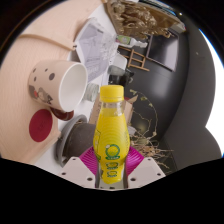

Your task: Pour water

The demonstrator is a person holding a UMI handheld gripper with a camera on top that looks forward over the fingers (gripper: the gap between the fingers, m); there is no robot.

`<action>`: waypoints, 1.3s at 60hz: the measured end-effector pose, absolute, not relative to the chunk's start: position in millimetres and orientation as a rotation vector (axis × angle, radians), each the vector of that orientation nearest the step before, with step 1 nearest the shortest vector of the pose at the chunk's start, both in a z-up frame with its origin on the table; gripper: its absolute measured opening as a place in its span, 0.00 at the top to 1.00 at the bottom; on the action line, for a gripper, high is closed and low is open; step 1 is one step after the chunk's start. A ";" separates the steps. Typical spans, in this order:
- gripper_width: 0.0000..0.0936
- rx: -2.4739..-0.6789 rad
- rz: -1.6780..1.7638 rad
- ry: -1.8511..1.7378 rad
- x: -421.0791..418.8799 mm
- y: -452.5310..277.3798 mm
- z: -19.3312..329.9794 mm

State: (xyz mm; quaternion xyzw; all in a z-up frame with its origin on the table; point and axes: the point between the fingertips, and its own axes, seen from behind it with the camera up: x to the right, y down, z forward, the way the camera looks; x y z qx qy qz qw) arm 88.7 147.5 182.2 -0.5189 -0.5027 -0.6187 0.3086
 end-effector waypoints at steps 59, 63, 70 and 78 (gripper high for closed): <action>0.61 -1.911 -0.023 0.141 76.9 139.9 75.4; 0.55 -1.915 -0.031 0.130 77.0 139.8 74.4; 0.39 -1.936 -0.035 0.132 78.8 137.6 73.6; 0.09 -2.056 -0.083 0.160 87.4 114.5 75.0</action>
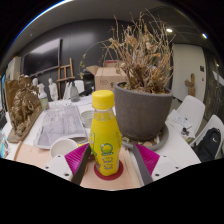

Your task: Pour water

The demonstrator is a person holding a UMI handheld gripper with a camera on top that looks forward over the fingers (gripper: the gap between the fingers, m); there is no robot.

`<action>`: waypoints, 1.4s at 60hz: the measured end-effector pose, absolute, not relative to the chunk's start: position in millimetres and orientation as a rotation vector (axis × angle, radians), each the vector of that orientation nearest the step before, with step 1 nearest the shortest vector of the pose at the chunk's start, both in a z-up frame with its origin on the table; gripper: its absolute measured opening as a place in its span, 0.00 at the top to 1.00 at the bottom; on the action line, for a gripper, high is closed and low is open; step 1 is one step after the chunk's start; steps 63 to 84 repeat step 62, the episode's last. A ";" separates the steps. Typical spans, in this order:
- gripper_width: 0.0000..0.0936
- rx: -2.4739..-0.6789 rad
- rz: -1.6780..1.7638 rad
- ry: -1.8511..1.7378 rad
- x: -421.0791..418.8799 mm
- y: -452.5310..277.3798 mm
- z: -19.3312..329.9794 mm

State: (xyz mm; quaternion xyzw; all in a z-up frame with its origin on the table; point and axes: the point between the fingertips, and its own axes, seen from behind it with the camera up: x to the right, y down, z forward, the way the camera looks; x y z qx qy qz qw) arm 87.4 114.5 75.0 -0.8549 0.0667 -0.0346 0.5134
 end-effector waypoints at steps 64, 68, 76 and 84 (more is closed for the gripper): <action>0.08 -2.248 -0.005 0.031 -41.9 -169.3 230.7; 0.08 -2.248 -0.005 0.031 -41.9 -169.3 230.7; 0.08 -2.248 -0.005 0.031 -41.9 -169.3 230.7; 0.08 -2.248 -0.005 0.031 -41.9 -169.3 230.7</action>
